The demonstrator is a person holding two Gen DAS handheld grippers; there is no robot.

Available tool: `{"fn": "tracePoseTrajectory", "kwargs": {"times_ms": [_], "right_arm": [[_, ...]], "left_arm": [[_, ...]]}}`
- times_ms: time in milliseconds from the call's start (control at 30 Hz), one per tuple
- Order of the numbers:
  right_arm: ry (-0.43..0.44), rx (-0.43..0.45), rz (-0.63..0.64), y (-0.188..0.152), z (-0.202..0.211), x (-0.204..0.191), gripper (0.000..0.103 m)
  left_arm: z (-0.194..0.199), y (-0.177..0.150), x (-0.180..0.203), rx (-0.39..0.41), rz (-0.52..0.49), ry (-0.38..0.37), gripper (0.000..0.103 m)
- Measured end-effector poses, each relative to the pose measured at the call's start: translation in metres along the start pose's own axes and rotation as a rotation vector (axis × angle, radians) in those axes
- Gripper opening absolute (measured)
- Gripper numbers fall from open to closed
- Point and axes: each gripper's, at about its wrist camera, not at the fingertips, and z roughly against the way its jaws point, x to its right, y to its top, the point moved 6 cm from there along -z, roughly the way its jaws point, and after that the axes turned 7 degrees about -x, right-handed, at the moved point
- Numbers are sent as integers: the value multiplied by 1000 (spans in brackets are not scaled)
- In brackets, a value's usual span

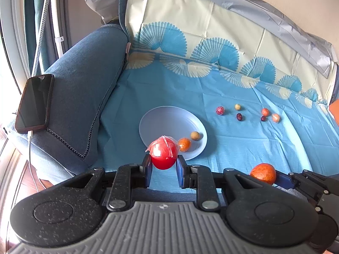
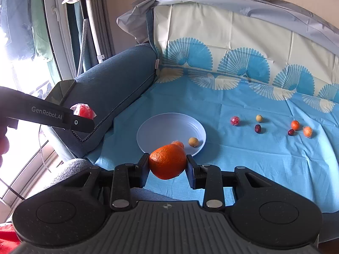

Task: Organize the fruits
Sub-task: 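Carry the red fruit and tangerine over the plate with both grippers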

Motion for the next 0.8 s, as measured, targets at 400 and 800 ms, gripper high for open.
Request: {"fn": "tracePoseTrajectory", "kwargs": {"times_ms": [400,800], "right_arm": [[-1,-23,-13,1,-7,0,37],[8,-69,-29,1,-27,1,37]], "left_arm": [[-10,0,-5,-19,4,-2,26],[-31,7,-8,-56,12,2,26]]}}
